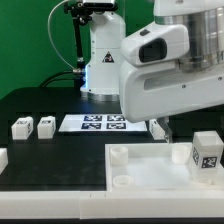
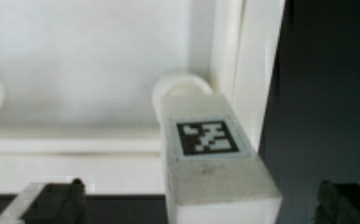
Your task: Assemble one leg
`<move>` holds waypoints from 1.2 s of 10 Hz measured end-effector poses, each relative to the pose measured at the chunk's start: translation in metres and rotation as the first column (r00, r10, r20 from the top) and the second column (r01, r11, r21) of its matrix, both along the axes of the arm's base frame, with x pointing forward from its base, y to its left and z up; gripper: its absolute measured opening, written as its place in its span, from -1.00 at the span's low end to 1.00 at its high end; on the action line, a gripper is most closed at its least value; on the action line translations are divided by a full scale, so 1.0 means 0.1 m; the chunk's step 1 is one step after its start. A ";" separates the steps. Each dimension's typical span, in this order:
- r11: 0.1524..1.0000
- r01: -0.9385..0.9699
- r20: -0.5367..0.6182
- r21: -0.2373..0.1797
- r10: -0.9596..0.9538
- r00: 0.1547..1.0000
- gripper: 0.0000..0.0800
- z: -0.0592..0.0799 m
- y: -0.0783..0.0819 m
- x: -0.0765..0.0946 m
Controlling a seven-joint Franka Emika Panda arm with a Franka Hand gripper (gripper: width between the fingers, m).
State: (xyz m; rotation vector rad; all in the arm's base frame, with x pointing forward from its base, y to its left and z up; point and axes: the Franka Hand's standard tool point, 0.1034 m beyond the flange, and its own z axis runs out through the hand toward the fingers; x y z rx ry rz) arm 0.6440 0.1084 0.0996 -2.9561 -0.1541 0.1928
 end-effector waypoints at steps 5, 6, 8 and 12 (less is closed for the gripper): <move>1.000 -0.004 -0.066 0.003 0.004 0.998 0.62 -0.06 -0.04 0.07; 1.000 0.000 -0.052 0.006 0.001 0.999 0.62 -0.09 -0.04 0.15; 1.000 0.001 -0.048 0.006 -0.001 0.999 0.56 -0.10 -0.04 0.15; 0.998 0.061 -0.058 -0.005 -0.062 0.996 -0.29 -0.10 -0.04 0.15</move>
Offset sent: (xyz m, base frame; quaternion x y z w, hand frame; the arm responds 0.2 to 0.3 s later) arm 0.0000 0.0000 0.0000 0.0000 0.0000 0.0000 1.0000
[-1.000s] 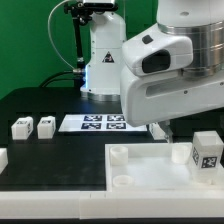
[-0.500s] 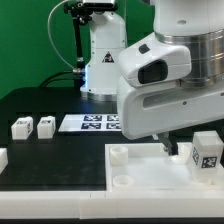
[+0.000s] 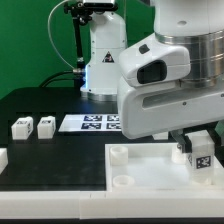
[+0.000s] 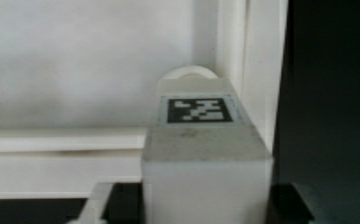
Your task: Assemble one leg
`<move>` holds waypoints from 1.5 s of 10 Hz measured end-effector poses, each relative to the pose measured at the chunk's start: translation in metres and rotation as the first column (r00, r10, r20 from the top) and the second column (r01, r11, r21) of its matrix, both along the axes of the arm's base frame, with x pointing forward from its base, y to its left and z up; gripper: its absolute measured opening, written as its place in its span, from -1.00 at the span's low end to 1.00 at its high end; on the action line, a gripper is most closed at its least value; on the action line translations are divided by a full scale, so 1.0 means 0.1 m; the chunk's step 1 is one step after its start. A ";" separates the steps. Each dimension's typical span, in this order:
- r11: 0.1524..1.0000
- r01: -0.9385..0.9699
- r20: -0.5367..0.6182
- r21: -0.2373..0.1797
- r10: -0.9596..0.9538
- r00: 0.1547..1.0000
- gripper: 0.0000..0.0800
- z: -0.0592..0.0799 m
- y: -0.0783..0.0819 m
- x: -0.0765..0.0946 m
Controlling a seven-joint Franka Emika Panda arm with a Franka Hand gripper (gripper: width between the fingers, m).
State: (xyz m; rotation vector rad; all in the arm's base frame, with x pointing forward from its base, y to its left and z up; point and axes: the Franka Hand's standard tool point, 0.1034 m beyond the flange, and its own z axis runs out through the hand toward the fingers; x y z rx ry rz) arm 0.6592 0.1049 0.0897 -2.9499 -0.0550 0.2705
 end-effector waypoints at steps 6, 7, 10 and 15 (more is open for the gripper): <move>0.756 0.641 0.039 -0.131 -0.642 0.766 -0.28 0.03 0.06 -0.16; 0.646 0.748 0.048 -0.154 -0.751 0.658 -0.28 0.03 0.07 -0.16; 0.296 0.937 0.048 -0.187 -0.950 0.310 -0.27 0.03 0.05 -0.12; 0.611 0.775 0.065 -0.160 -0.777 0.626 0.39 0.01 0.11 -0.15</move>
Offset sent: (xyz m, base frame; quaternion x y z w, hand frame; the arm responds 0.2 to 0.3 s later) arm -0.0394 0.0131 -0.0085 -0.0174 0.0268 0.3306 0.9432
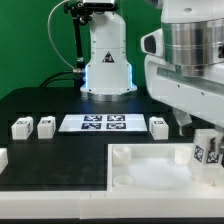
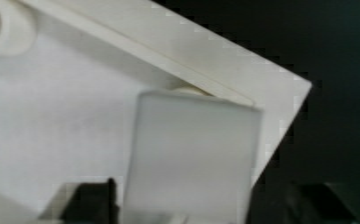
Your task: Assemble one leg
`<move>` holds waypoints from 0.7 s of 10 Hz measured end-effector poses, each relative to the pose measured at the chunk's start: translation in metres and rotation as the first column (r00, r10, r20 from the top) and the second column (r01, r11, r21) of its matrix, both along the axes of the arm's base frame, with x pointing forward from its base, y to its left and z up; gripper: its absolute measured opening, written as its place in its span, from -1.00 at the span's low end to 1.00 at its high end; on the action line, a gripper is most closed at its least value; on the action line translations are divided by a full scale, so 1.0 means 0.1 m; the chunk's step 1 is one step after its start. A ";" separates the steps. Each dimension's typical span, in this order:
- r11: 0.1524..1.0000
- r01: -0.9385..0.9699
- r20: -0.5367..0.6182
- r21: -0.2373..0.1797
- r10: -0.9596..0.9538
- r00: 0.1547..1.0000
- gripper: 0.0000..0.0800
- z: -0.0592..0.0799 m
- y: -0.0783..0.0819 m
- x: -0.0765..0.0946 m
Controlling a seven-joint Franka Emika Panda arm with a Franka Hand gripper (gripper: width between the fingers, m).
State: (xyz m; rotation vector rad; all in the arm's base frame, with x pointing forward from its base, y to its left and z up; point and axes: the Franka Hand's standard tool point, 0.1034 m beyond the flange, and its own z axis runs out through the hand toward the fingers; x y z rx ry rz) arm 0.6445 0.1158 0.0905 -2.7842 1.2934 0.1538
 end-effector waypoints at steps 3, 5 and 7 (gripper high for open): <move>0.964 -0.266 0.051 0.008 0.265 0.963 0.61 -0.02 0.01 -0.01; 0.874 -0.485 0.075 0.006 0.484 0.872 0.62 -0.03 0.01 -0.02; 0.686 -0.727 0.080 -0.033 0.727 0.682 0.62 -0.08 0.07 -0.05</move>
Offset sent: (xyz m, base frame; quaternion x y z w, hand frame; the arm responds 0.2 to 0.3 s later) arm 0.0000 0.0000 0.0000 0.0000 0.0000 -0.2667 0.9638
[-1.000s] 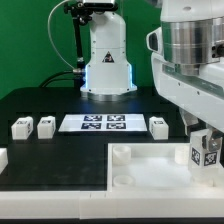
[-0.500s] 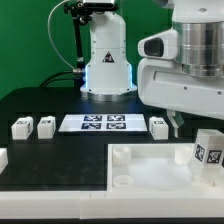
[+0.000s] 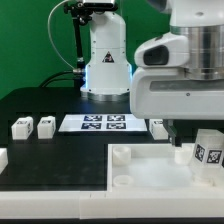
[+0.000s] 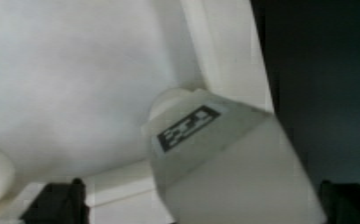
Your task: Assemble one leg
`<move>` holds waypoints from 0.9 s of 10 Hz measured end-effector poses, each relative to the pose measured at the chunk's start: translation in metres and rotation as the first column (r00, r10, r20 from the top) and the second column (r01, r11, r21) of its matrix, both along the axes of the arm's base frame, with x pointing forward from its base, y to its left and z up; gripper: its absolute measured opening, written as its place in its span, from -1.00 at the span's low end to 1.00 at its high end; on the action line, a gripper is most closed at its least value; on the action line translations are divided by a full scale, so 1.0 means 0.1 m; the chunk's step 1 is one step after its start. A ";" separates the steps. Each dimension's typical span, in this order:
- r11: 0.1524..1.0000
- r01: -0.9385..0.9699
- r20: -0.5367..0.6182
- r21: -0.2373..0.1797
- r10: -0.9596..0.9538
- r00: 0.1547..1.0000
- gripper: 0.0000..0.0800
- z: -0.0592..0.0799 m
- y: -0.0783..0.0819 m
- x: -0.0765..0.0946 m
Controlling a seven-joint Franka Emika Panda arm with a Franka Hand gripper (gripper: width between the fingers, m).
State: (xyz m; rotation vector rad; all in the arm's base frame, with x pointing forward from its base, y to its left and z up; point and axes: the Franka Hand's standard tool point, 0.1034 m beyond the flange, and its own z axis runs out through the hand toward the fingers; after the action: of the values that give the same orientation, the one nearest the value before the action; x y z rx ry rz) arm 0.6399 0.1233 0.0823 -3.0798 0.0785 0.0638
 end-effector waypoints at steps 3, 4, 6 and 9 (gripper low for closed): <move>0.999 -0.030 0.013 -0.010 0.030 0.999 0.55 -0.01 0.01 0.00; 1.000 -0.020 0.012 -0.009 0.020 1.000 0.10 -0.01 0.02 0.00; 0.985 0.170 -0.001 -0.012 -0.170 0.985 -0.24 -0.01 -0.02 0.00; 0.899 0.437 -0.014 -0.024 -0.437 0.899 -0.25 -0.01 -0.02 0.00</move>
Offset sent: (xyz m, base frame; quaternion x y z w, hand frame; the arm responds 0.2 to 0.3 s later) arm 0.0000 0.0000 0.0000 0.0000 0.0000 0.0000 1.0000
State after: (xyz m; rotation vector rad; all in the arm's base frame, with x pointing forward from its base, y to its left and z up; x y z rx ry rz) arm 0.6402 0.1214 0.0808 -2.9958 0.7720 0.0699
